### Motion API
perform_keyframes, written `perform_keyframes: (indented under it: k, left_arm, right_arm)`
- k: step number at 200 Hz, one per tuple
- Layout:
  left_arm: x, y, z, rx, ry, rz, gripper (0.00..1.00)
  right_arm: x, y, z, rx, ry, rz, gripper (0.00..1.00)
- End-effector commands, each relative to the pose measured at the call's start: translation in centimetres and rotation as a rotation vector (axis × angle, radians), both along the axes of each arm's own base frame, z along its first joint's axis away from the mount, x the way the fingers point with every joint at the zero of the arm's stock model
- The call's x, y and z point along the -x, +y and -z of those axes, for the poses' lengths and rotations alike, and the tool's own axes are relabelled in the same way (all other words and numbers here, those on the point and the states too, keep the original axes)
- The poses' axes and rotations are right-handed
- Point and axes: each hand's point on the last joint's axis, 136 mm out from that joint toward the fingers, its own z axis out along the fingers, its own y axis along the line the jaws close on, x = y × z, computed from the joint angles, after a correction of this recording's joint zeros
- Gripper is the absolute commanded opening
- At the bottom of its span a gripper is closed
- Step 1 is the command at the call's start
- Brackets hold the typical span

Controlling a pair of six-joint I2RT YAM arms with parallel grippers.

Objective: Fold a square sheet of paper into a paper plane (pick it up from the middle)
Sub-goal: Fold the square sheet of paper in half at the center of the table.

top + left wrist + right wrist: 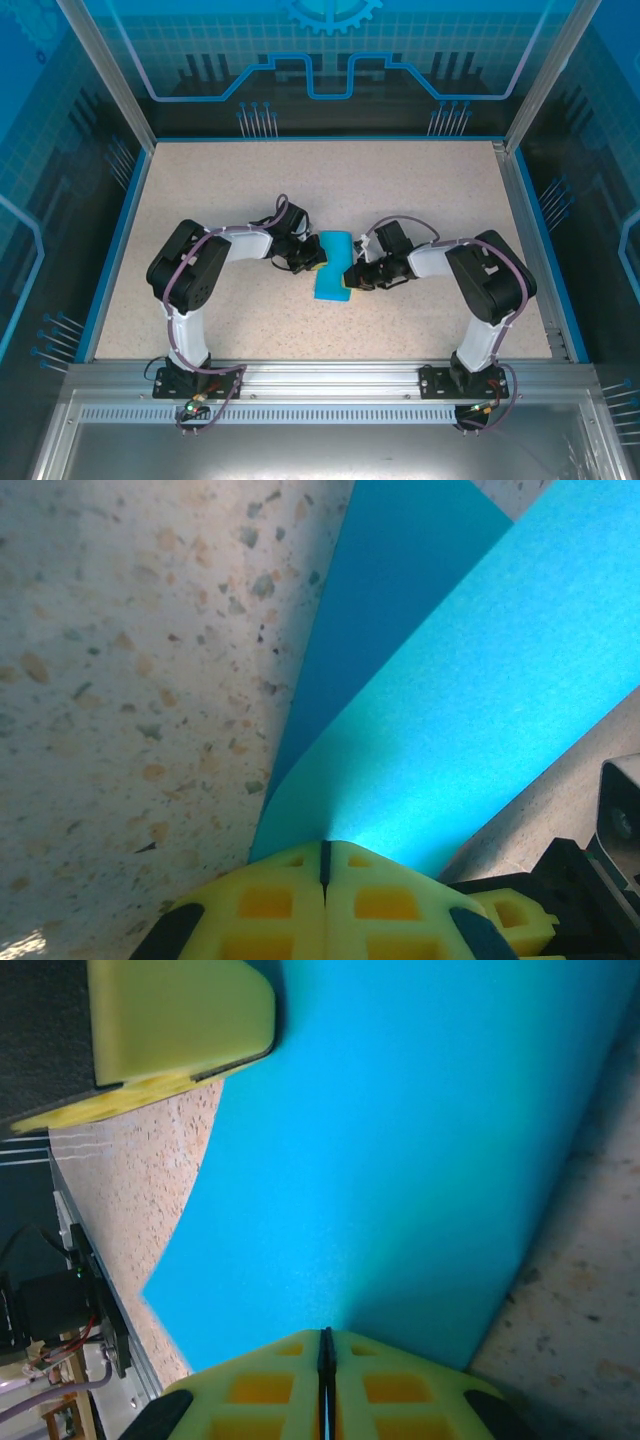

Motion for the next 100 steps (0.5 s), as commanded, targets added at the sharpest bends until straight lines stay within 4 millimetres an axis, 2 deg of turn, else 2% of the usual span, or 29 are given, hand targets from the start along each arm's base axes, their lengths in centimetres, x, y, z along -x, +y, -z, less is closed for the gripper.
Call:
perform_keyframes:
  k: [1, 25, 56, 70, 100]
  left_arm:
    - [2.9, 1.7, 3.4, -0.101, 0.118, 0.005, 0.0]
    - [2.8, 1.7, 3.1, -0.101, 0.114, 0.006, 0.0]
    - [2.9, 1.8, 3.3, -0.104, 0.12, 0.008, 0.0]
    - [3.1, 1.8, 3.5, -0.107, 0.125, 0.006, 0.0]
    - [3.0, 1.7, 3.5, -0.104, 0.123, 0.006, 0.0]
  right_arm:
    - [1.4, -0.9, 2.5, 0.07, 0.056, -0.003, 0.11]
    - [1.0, -0.1, 0.6, 0.045, 0.021, -0.017, 0.12]
    - [0.7, 0.5, -2.9, -0.002, -0.051, -0.023, 0.11]
    - [1.2, 0.7, -3.2, -0.017, -0.046, -0.033, 0.11]
    - [2.5, 1.0, -1.9, -0.02, 0.006, -0.061, 0.11]
